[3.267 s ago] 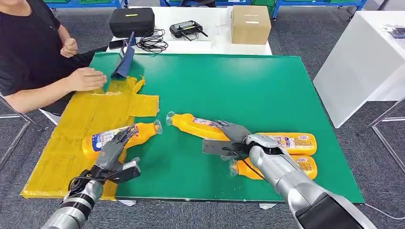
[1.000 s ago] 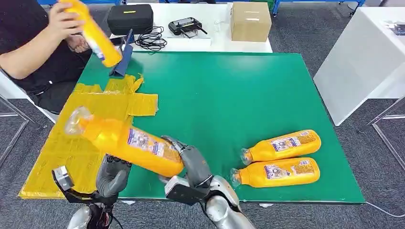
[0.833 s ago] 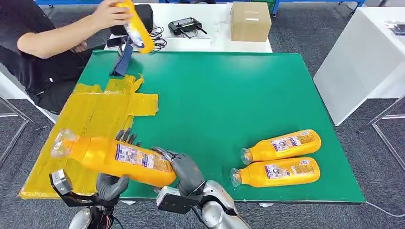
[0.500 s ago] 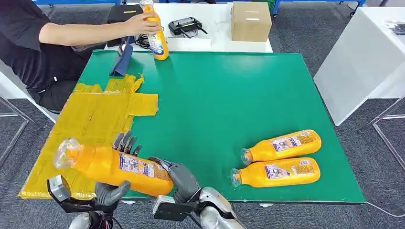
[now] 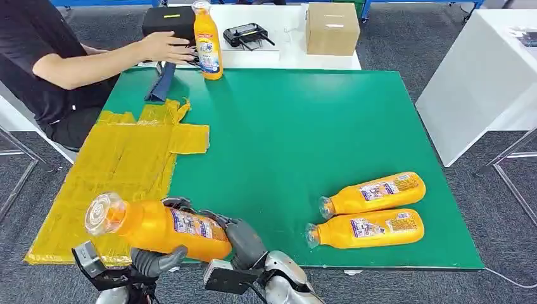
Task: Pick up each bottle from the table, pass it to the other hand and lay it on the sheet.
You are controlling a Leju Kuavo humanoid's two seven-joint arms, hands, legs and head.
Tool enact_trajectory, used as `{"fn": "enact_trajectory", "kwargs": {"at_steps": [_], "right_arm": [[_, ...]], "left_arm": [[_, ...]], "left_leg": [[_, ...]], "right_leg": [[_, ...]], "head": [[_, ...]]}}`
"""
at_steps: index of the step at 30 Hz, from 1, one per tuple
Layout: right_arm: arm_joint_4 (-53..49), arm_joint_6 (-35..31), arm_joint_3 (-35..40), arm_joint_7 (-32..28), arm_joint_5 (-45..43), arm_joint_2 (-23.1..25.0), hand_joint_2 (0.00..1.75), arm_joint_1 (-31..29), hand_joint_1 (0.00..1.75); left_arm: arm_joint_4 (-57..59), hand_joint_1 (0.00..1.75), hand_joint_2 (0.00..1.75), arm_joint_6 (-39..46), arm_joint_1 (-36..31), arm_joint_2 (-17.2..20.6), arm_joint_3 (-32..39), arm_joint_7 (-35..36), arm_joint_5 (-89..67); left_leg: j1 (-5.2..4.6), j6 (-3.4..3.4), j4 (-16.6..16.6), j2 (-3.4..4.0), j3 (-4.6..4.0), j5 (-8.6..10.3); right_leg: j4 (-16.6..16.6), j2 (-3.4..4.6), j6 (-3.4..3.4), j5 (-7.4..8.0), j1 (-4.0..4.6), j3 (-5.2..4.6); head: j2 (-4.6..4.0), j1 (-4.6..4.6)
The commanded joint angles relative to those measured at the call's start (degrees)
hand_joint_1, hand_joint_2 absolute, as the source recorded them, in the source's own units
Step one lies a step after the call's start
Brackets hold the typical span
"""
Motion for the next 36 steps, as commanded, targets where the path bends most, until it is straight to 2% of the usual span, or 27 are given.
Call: {"fn": "enact_trajectory", "kwargs": {"at_steps": [1,6,7,8,9,10,13,16,18,20,22,26,27,28,29,33,36], "right_arm": [[-10.07,0.13,-5.75,1.84,-0.81,-1.99,1.75,0.77,1.69],[-11.65,0.92,-6.08,2.67,-0.99,-2.46,1.75,0.96,1.69],[-12.23,0.85,-6.72,2.70,-1.44,-2.50,1.75,1.16,0.00],[-14.20,2.04,-6.95,3.64,-2.99,-3.80,1.75,0.38,0.00],[-16.86,2.62,-7.41,3.54,-4.09,-5.20,1.75,0.31,0.00],[-21.43,2.73,-8.05,3.58,-4.55,-7.43,1.75,0.76,0.00],[-31.50,4.33,-9.57,3.48,-5.84,-13.48,1.75,1.41,0.00],[-36.59,5.99,-12.04,3.31,-6.75,-18.16,1.75,1.14,0.00],[-36.81,6.26,-12.32,3.27,-6.84,-18.18,1.75,1.29,0.00],[-37.28,6.15,-12.07,3.10,-6.37,-20.02,1.75,0.73,0.00],[-38.71,6.27,-13.25,2.72,-6.70,-23.37,1.75,0.08,0.00],[-39.54,10.61,-16.08,2.42,-7.60,-28.95,1.75,-0.66,0.00],[-38.90,13.43,-16.04,2.73,-8.44,-30.52,1.75,-0.87,0.00],[-37.71,16.33,-15.65,3.79,-8.70,-32.84,1.75,-1.40,0.00],[-36.58,19.11,-15.15,5.13,-9.48,-35.92,1.75,-2.35,0.00],[-34.39,20.89,-15.78,4.54,-9.23,-40.26,1.75,-2.18,0.00],[-34.30,23.85,-14.14,6.08,-9.77,-45.53,1.75,-3.19,0.00]], "left_arm": [[-3.74,1.75,1.75,18.67,-1.03,2.23,-4.09,-2.83,-22.39],[-3.24,1.75,1.75,19.00,-1.45,2.44,-4.34,-2.83,-22.16],[-3.00,1.75,1.75,24.84,-1.47,2.87,-4.77,-2.83,-28.43],[-1.09,1.75,1.75,33.61,-2.44,2.76,-4.37,-2.16,-38.61],[0.68,1.75,1.75,41.97,-3.55,2.40,-3.20,1.38,-47.48],[3.87,1.75,1.75,49.66,-5.48,3.56,-3.07,6.60,-57.64],[13.21,1.75,1.75,58.83,-10.64,6.59,0.86,14.32,-68.78],[22.65,1.75,1.75,60.91,-15.80,9.41,3.91,17.86,-74.07],[23.27,1.75,1.75,61.21,-16.05,9.49,4.08,17.57,-73.89],[26.33,1.75,1.75,62.06,-17.41,10.39,4.91,21.96,-79.97],[32.27,1.75,1.75,61.20,-20.20,12.28,6.09,24.27,-81.92],[42.36,1.75,1.75,60.74,-24.42,14.38,6.74,25.85,-85.23],[43.43,0.99,1.75,61.53,-24.61,14.82,6.18,26.39,-86.70],[44.31,0.00,1.75,62.01,-24.35,15.18,5.73,28.15,-89.02],[44.49,0.00,1.75,61.84,-23.87,15.42,5.68,28.62,-89.35],[43.45,0.00,1.75,61.28,-22.81,14.75,6.14,28.54,-88.07],[39.91,0.00,1.75,60.99,-21.68,14.59,6.08,26.75,-84.34]], "left_leg": [[0.03,0.02,0.00,-0.08,0.01,-0.02],[0.01,0.03,-0.09,0.00,0.10,0.01],[-0.01,0.01,-0.07,0.00,0.08,0.00],[-0.01,0.01,-0.12,0.02,0.14,0.00],[-0.01,0.02,-0.06,-0.07,0.04,0.02],[-0.01,0.02,-0.10,-0.10,0.10,0.02],[-0.04,0.03,-0.15,-0.33,0.11,0.11],[-0.06,0.03,-0.14,-0.23,0.17,0.12],[-0.05,0.02,-0.19,-0.51,0.18,0.21],[-0.05,0.03,-0.15,-0.18,0.22,0.10],[-0.01,0.02,-0.13,0.01,0.23,0.06],[-0.03,0.03,-0.12,-0.11,0.20,0.10],[-0.04,0.02,-0.07,-0.07,0.13,0.08],[-0.04,0.04,-0.13,-0.14,0.20,0.11],[-0.05,0.03,-0.10,-0.08,0.19,0.09],[-0.05,0.04,-0.12,0.05,0.28,0.05],[-0.07,0.04,-0.08,0.03,0.24,0.01]], "right_leg": [[-0.03,-0.09,0.00,-0.02,0.03,0.04],[-0.11,-0.01,0.00,0.02,0.01,0.12],[-0.06,0.00,-0.01,0.01,-0.01,0.08],[-0.09,0.02,-0.02,0.01,-0.01,0.12],[-0.06,-0.07,-0.01,0.01,-0.01,0.07],[-0.09,-0.10,-0.02,0.00,-0.01,0.12],[-0.16,-0.33,-0.01,0.03,-0.02,0.20],[-0.15,-0.30,0.00,0.02,-0.04,0.16],[-0.24,-0.53,0.01,0.06,-0.01,0.29],[-0.16,-0.20,0.01,0.06,-0.02,0.24],[-0.12,-0.06,-0.06,0.08,0.00,0.21],[-0.14,-0.18,-0.15,0.15,0.00,0.21],[-0.07,-0.13,-0.14,0.14,-0.02,0.14],[-0.16,-0.21,-0.13,0.16,-0.02,0.24],[-0.11,-0.15,-0.14,0.14,-0.03,0.18],[-0.17,-0.01,-0.14,0.17,-0.03,0.25],[-0.10,-0.03,-0.14,0.12,-0.05,0.20]], "head": [[0.00,-0.02],[0.00,0.02],[0.00,-0.02],[0.00,0.00],[0.00,0.02],[0.00,-0.02],[0.00,0.09],[0.00,-0.04],[0.00,0.02],[0.00,-0.02],[0.00,-0.02],[0.00,-0.02],[0.00,0.00],[0.00,-0.02],[0.00,0.00],[0.00,-0.04],[0.00,-0.02]]}}
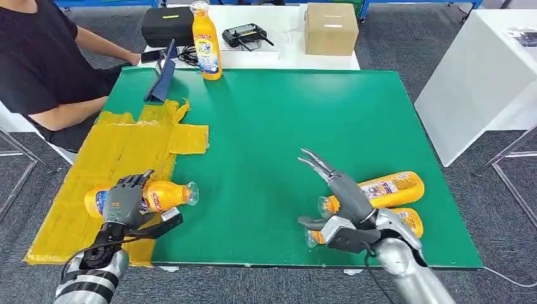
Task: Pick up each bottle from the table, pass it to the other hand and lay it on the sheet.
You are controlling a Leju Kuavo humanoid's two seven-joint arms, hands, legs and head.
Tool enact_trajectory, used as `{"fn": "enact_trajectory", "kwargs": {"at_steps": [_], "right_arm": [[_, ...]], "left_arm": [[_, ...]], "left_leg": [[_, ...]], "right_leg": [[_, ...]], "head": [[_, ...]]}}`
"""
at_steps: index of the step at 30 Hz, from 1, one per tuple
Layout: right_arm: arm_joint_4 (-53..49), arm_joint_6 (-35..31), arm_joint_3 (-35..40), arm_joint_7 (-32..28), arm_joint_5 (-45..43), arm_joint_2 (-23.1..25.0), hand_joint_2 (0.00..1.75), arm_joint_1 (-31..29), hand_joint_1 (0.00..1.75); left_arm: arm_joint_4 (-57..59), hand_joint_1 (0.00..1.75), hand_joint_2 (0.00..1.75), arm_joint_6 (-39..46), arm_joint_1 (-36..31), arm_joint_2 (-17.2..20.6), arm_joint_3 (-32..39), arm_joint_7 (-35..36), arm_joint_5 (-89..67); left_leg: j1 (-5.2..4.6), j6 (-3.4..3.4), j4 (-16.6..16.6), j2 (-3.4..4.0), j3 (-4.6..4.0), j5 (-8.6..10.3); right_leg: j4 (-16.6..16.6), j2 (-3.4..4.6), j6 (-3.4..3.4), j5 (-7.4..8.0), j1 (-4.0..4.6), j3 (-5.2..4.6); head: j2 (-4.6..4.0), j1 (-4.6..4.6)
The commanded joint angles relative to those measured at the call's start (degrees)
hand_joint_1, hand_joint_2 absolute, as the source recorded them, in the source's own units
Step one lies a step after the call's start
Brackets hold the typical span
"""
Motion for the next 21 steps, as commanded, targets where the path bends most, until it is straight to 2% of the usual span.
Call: {"fn": "enact_trajectory", "kwargs": {"at_steps": [1,2,6,8,10,15,18,21], "right_arm": [[3.75,4.90,1.11,1.90,-0.85,-14.80,1.75,-3.53,0.00],[3.72,5.25,0.84,2.28,-1.23,-15.31,1.75,-3.01,0.00],[3.64,4.94,0.81,2.28,-0.91,-15.61,1.75,-2.16,0.00],[3.05,4.98,0.61,3.57,-1.67,-16.75,1.75,-0.81,0.00],[4.07,4.53,0.34,3.93,-0.71,-17.41,1.75,0.22,0.00],[4.97,4.49,0.42,3.79,-0.49,-16.97,1.75,0.15,0.00],[5.48,4.37,0.65,4.52,0.69,-16.96,1.75,0.04,0.00],[4.53,4.59,1.18,5.13,1.75,-19.25,1.75,1.01,0.00]], "left_arm": [[2.84,0.00,1.75,-1.18,-0.57,-0.50,1.02,-4.21,8.50],[0.14,0.00,1.75,-1.90,-0.01,-1.97,2.23,-9.42,16.85],[-2.56,0.00,1.75,-2.91,1.01,-2.03,1.95,-9.14,17.23],[-7.60,0.00,1.75,-7.45,2.06,-4.58,4.14,-19.14,35.23],[-17.16,0.00,1.75,-16.77,4.11,-7.60,6.53,-24.02,51.84],[-20.14,0.00,1.75,-17.83,4.86,-7.57,6.49,-22.61,52.06],[-23.34,0.00,1.75,-19.91,5.34,-9.47,9.31,-24.79,60.06],[-30.32,0.00,1.75,-24.21,7.82,-10.36,11.58,-25.69,67.92]], "left_leg": [[-0.04,0.04,-0.04,-0.08,0.05,0.00],[-0.02,0.04,-0.06,-0.04,0.10,-0.02],[0.00,0.04,-0.04,-0.09,0.05,-0.02],[-0.03,0.04,-0.07,-0.05,0.06,-0.01],[0.05,0.05,-0.03,-0.10,0.02,-0.03],[0.06,0.06,-0.05,-0.05,0.06,-0.05],[0.03,0.05,-0.13,0.08,0.13,-0.05],[0.06,0.05,-0.05,0.04,0.05,-0.07]], "right_leg": [[-0.03,-0.06,0.02,-0.02,-0.04,0.06],[-0.06,-0.02,0.02,-0.01,-0.02,0.09],[-0.05,-0.04,0.01,-0.01,-0.06,0.07],[-0.04,0.00,0.01,0.00,-0.08,0.04],[-0.08,-0.06,0.01,0.00,0.00,0.08],[-0.14,-0.05,0.02,-0.01,0.08,0.11],[-0.15,0.09,-0.01,0.02,0.04,0.11],[-0.12,0.04,-0.01,0.01,0.07,0.05]], "head": [[0.00,0.00],[0.00,0.00],[0.00,0.00],[0.00,-0.02],[0.00,-0.02],[0.00,0.00],[0.00,-0.02],[0.00,0.00]]}}
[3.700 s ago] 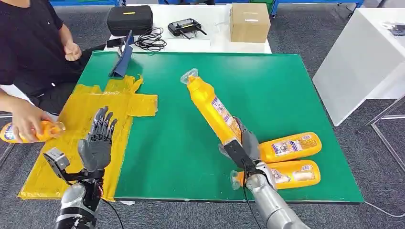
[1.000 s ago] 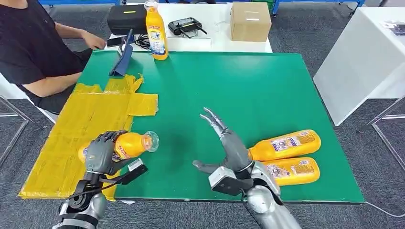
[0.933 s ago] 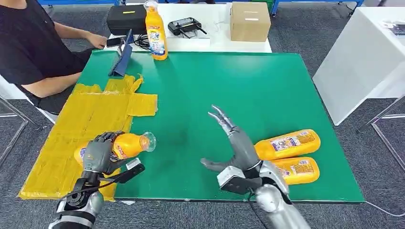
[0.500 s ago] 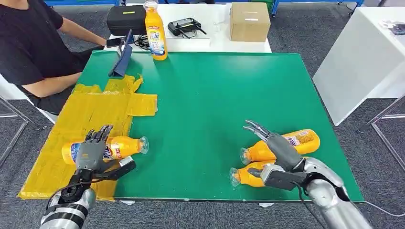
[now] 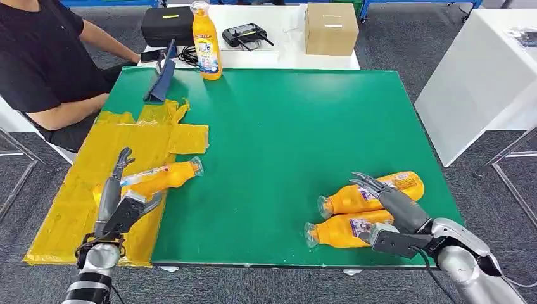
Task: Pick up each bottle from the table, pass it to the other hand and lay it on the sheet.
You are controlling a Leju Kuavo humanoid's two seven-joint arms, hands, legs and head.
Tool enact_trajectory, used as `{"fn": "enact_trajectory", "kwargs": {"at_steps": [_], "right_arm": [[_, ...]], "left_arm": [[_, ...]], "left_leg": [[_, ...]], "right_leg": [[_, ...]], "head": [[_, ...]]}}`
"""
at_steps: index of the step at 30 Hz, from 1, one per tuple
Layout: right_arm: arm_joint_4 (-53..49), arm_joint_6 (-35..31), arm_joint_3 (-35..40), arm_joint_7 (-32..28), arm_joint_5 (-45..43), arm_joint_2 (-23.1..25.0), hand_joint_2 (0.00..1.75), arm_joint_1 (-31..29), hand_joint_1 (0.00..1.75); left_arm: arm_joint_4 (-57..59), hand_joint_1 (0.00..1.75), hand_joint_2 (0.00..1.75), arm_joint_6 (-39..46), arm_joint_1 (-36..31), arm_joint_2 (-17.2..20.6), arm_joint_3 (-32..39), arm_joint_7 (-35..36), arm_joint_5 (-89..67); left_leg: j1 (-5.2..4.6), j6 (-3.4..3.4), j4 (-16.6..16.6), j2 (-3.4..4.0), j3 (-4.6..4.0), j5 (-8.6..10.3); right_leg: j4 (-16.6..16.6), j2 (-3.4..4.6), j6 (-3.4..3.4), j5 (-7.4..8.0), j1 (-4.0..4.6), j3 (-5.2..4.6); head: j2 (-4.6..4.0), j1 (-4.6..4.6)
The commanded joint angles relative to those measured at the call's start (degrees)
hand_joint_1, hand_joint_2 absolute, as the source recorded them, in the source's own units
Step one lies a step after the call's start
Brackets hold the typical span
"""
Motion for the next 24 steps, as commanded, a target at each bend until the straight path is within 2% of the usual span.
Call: {"fn": "enact_trajectory", "kwargs": {"at_steps": [1,6,17,24], "right_arm": [[1.99,0.29,1.31,1.67,1.93,-3.25,1.75,0.46,0.00],[0.90,1.16,1.11,2.52,1.81,-5.70,1.75,1.79,0.00],[1.22,1.33,1.42,2.90,2.05,-5.55,1.75,1.52,0.00],[-0.11,2.19,1.77,4.19,1.36,-10.32,1.75,3.10,0.00]], "left_arm": [[-15.45,0.00,1.75,-6.66,3.84,-5.50,7.70,-3.02,15.35],[-17.45,0.00,1.75,-7.65,4.77,-6.17,8.71,-3.80,17.51],[-16.42,0.00,1.75,-7.52,4.26,-6.03,8.41,-4.15,17.15],[-13.90,0.00,1.75,-6.92,3.05,-5.43,8.19,-4.14,16.81]], "left_leg": [[0.06,0.01,0.00,0.03,0.02,-0.04],[0.00,0.03,-0.06,-0.01,0.09,-0.05],[0.01,0.02,-0.12,0.03,0.07,-0.02],[-0.02,0.03,-0.06,-0.04,0.08,-0.01]], "right_leg": [[-0.05,0.02,-0.01,0.00,0.06,0.03],[-0.06,-0.03,0.01,-0.05,0.01,0.09],[-0.12,0.02,-0.02,0.01,0.02,0.11],[-0.05,-0.05,0.01,-0.02,-0.01,0.08]], "head": [[0.00,0.04],[0.00,0.02],[0.00,0.02],[0.00,0.02]]}}
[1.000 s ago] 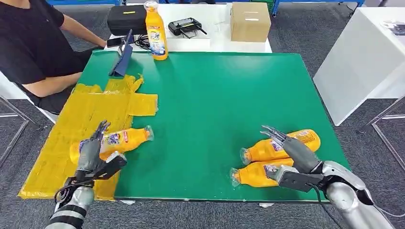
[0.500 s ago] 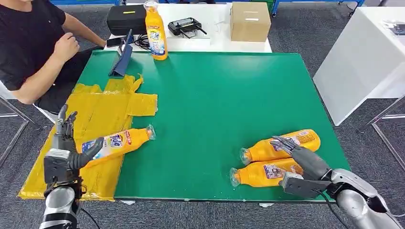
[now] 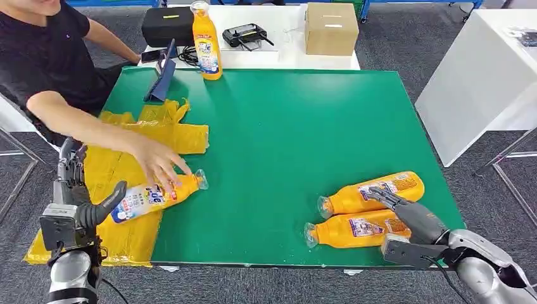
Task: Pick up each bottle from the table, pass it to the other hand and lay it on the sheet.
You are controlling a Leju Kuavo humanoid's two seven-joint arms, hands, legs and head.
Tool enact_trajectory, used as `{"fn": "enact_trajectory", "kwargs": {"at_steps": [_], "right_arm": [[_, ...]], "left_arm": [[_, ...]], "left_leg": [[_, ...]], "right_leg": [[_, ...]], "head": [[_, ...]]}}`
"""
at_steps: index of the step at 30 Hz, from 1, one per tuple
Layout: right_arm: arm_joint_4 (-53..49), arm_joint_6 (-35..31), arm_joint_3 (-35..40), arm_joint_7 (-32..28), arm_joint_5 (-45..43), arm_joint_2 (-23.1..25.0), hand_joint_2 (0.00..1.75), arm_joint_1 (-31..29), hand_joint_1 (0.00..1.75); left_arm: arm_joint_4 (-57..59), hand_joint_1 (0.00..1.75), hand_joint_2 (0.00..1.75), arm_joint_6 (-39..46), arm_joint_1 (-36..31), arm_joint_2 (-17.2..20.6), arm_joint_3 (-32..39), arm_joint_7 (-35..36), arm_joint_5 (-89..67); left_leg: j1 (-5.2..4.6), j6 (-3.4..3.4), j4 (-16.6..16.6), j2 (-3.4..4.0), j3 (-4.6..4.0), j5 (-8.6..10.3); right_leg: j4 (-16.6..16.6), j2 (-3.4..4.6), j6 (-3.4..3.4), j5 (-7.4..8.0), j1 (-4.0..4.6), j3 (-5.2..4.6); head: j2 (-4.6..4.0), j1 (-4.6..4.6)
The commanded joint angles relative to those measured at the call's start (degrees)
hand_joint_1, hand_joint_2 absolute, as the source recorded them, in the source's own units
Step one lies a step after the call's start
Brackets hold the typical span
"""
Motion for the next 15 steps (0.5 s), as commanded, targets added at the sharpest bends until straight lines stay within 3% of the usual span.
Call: {"fn": "enact_trajectory", "kwargs": {"at_steps": [1,10,15], "right_arm": [[-1.23,0.88,1.23,1.47,-1.02,-4.18,1.75,1.08,0.00],[2.14,2.10,3.94,4.09,1.86,-6.01,1.75,2.86,0.00],[12.00,2.26,12.12,6.28,7.72,-3.77,1.75,1.66,0.00]], "left_arm": [[3.70,0.00,1.75,0.36,-2.27,-0.78,1.11,0.15,0.11],[5.99,0.00,1.75,-0.28,-3.97,-0.67,-0.38,0.26,0.70],[9.60,0.00,1.75,-0.69,-6.50,0.08,-2.11,0.56,1.72]], "left_leg": [[-0.03,0.04,-0.10,-0.08,0.12,0.00],[-0.01,0.02,-0.15,-0.09,0.15,0.02],[0.03,0.01,-0.16,-0.11,0.20,0.03]], "right_leg": [[-0.10,-0.09,0.01,-0.01,-0.02,0.14],[-0.18,-0.09,-0.02,0.02,0.00,0.19],[-0.23,-0.11,-0.02,0.02,0.05,0.24]], "head": [[0.00,0.02],[0.00,0.02],[0.00,0.00]]}}
